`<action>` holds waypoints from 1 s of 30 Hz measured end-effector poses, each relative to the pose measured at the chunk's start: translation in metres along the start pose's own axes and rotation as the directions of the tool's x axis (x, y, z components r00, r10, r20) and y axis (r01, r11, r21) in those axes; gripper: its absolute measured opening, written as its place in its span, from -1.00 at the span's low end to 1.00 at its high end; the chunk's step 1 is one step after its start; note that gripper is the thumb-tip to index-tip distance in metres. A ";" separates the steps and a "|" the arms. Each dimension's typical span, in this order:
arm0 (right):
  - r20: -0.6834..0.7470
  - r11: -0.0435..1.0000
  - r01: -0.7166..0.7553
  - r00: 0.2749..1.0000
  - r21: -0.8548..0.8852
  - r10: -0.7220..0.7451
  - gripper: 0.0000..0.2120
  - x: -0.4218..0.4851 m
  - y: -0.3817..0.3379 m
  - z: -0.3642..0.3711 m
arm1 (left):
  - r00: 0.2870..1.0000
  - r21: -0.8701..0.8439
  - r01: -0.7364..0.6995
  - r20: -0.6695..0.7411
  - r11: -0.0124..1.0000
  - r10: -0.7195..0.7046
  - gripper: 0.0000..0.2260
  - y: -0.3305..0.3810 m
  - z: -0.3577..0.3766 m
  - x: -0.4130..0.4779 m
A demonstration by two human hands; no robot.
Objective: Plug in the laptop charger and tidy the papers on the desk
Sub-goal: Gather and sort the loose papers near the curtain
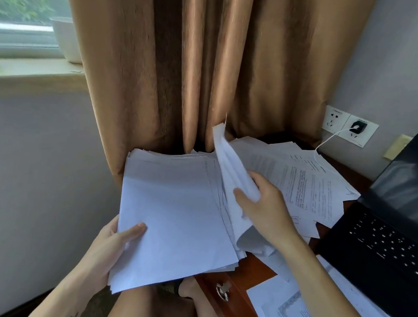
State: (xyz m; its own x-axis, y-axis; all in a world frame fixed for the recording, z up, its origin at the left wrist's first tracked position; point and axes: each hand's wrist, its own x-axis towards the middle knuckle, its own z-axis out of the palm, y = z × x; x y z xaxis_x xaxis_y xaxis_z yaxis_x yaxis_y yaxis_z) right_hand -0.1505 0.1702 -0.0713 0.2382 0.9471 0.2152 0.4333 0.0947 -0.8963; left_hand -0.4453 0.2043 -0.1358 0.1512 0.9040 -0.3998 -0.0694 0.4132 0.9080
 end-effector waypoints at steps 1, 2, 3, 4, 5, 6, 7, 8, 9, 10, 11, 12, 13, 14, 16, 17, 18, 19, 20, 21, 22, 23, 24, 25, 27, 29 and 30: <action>0.042 1.000 -0.005 0.999 0.011 0.005 -0.71 -0.004 -0.002 0.009 | 1.000 0.005 -0.006 0.003 1.000 0.006 -0.76 0.000 0.000 -0.002; 0.090 1.000 -0.014 0.996 0.014 0.013 -0.70 -0.007 -0.003 0.019 | 1.000 0.009 -0.010 0.008 1.000 0.009 -0.76 0.001 0.001 -0.003; 0.143 0.999 -0.030 0.989 0.019 0.027 -0.69 -0.011 -0.003 0.027 | 1.000 0.011 -0.010 0.013 1.000 0.010 -0.76 0.002 0.002 -0.005; 0.195 0.998 -0.047 0.980 0.037 0.039 -0.67 -0.015 -0.003 0.034 | 1.000 0.015 -0.013 0.017 1.000 0.013 -0.77 0.003 0.002 -0.006; 0.243 0.997 -0.053 0.969 0.054 0.039 -0.65 -0.019 -0.003 0.040 | 1.000 0.021 -0.019 0.019 1.000 0.018 -0.78 0.004 0.003 -0.007; 0.287 0.997 -0.053 0.957 0.054 0.036 -0.63 -0.022 -0.002 0.044 | 1.000 0.028 -0.026 0.018 0.999 0.025 -0.80 0.005 0.003 -0.008; 0.328 0.998 -0.050 0.944 0.044 0.033 -0.62 -0.025 -0.002 0.048 | 0.999 0.034 -0.030 0.015 0.999 0.030 -0.81 0.006 0.003 -0.009; 0.374 0.997 -0.056 0.927 0.044 0.036 -0.61 -0.027 -0.003 0.050 | 0.999 0.033 -0.033 0.012 0.999 0.033 -0.82 0.006 0.003 -0.010; 0.420 0.996 -0.076 0.906 0.057 0.045 -0.61 -0.028 -0.003 0.051 | 0.999 0.025 -0.034 0.011 0.999 0.034 -0.83 0.006 0.003 -0.011; 0.456 0.992 -0.103 0.888 0.076 0.057 -0.61 -0.028 -0.005 0.050 | 0.999 0.008 -0.032 0.012 0.999 0.032 -0.82 0.006 0.003 -0.011; 0.465 0.986 -0.129 0.883 0.108 0.064 -0.61 -0.026 -0.005 0.049 | 1.000 -0.012 -0.027 0.014 1.000 0.027 -0.81 0.007 0.003 -0.012; 0.447 0.979 -0.156 0.891 0.134 0.081 -0.58 -0.023 -0.004 0.045 | 1.000 -0.031 -0.023 0.018 0.999 0.023 -0.78 0.007 0.004 -0.013; 0.410 0.975 -0.170 0.907 0.141 0.099 -0.53 -0.019 0.000 0.040 | 1.000 -0.045 -0.019 0.020 0.999 0.019 -0.76 0.008 0.004 -0.014; 0.381 0.978 -0.167 0.918 0.123 0.109 -0.46 -0.015 0.002 0.034 | 1.000 -0.054 -0.016 0.023 0.998 0.017 -0.73 0.008 0.004 -0.015; 0.382 0.981 -0.169 0.916 0.097 0.120 -0.36 -0.009 0.009 0.023 | 0.999 -0.071 -0.011 0.030 0.997 0.013 -0.68 0.009 0.005 -0.016; 0.378 0.978 -0.183 0.916 0.096 0.134 -0.34 -0.006 0.012 0.020 | 0.999 -0.072 -0.006 0.032 0.997 0.008 -0.66 0.009 0.005 -0.016; 0.348 0.975 -0.200 0.924 0.096 0.155 -0.38 -0.004 0.015 0.018 | 1.000 -0.068 0.000 0.030 0.998 0.002 -0.66 0.009 0.005 -0.016; 0.276 0.978 -0.202 0.944 0.051 0.180 -0.47 -0.001 0.021 0.017 | 1.000 -0.063 0.006 0.025 0.998 -0.004 -0.66 0.009 0.005 -0.015; 0.187 0.981 -0.178 0.964 -0.077 0.190 -0.57 0.002 0.027 0.016 | 1.000 -0.061 0.010 0.021 0.998 -0.009 -0.66 0.009 0.005 -0.015; 0.103 0.949 -0.160 0.976 -0.271 0.193 -0.59 0.003 0.033 0.016 | 1.000 -0.064 0.013 0.020 0.998 -0.012 -0.67 0.009 0.005 -0.015; 0.065 0.906 -0.155 0.979 -0.394 0.196 -0.52 0.002 0.037 0.018 | 1.000 -0.063 0.012 0.025 0.998 -0.011 -0.68 0.009 0.004 -0.014; 0.063 0.906 -0.167 0.976 -0.389 0.207 -0.46 0.002 0.041 0.020 | 0.999 -0.051 0.005 0.034 0.999 -0.003 -0.70 0.009 0.004 -0.014; 0.078 0.931 -0.187 0.972 -0.313 0.221 -0.45 0.002 0.042 0.022 | 0.999 -0.027 -0.009 0.042 1.000 0.010 -0.72 0.008 0.004 -0.014; 0.102 0.949 -0.197 0.969 -0.246 0.227 -0.47 0.002 0.045 0.023 | 0.999 0.007 -0.024 0.043 1.000 0.023 -0.73 0.008 0.004 -0.014; 0.102 0.960 -0.172 0.975 -0.220 0.198 -0.58 0.006 0.048 0.021 | 0.999 0.070 -0.040 0.030 0.997 0.038 -0.77 0.008 0.004 -0.013; 0.051 0.959 -0.151 0.984 -0.241 0.168 -0.69 0.008 0.049 0.018 | 0.999 0.106 -0.045 0.029 0.993 0.042 -0.78 0.007 0.004 -0.013; 0.033 0.955 -0.148 0.986 -0.257 0.162 -0.73 0.008 0.050 0.016 | 0.999 0.112 -0.045 0.031 0.993 0.042 -0.78 0.007 0.004 -0.013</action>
State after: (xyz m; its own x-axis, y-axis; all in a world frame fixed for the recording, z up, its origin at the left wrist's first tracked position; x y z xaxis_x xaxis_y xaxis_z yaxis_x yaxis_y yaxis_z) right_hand -0.1415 0.1871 -0.1204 0.2760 0.9596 0.0544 0.6018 -0.1284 -0.7883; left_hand -0.4439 0.1951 -0.1235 0.1782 0.9169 -0.3572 0.0349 0.3569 0.9335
